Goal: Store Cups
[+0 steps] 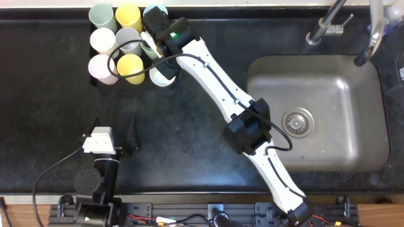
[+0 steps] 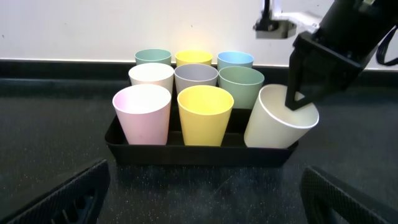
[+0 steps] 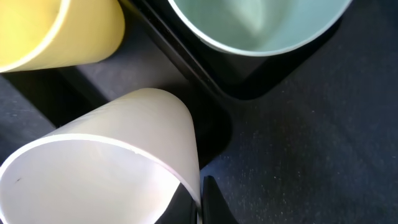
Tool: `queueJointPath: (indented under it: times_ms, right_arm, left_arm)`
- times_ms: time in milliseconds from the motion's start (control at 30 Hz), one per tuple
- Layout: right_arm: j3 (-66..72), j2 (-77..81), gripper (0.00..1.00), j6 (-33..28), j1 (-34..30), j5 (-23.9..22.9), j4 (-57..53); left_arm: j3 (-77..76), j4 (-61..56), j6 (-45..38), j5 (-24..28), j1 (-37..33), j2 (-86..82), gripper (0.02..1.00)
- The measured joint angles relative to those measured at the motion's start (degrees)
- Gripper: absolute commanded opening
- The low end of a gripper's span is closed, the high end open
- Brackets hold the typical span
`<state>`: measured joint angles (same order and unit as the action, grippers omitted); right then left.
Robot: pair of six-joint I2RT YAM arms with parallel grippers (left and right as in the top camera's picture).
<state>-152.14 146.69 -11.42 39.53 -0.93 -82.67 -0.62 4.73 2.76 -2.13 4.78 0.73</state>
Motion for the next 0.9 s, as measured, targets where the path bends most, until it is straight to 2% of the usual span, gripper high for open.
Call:
queueJointPath:
  times_ms: [67, 100, 200, 233, 633, 900]
  right_arm:
    - [0.00, 0.07, 0.051, -0.02, 0.00, 0.02, 0.00]
    - [0.00, 0.07, 0.176, -0.04, 0.00, 0.02, 0.07]
    - [0.00, 0.07, 0.917, -0.11, 0.00, 0.04, 0.46]
    - [0.00, 0.07, 0.998, -0.22, 0.00, 0.04, 0.61]
    - [-0.63, 0.07, 0.998, -0.39, -0.13, -0.17, 1.66]
    - [-9.55, -0.92, 0.998, 1.97, -2.23, -2.54, 0.70]
  left_arm:
    - [0.00, 0.00, 0.00, 0.00, 0.00, 0.00, 0.998]
    - [0.00, 0.00, 0.00, 0.00, 0.00, 0.00, 0.998]
    - [0.00, 0.00, 0.00, 0.00, 0.00, 0.00, 0.998]
    - [0.00, 0.00, 0.00, 0.00, 0.00, 0.00, 0.998]
    - [0.00, 0.00, 0.00, 0.00, 0.00, 0.00, 0.998]
    - [0.00, 0.00, 0.00, 0.02, 0.00, 0.00, 0.998]
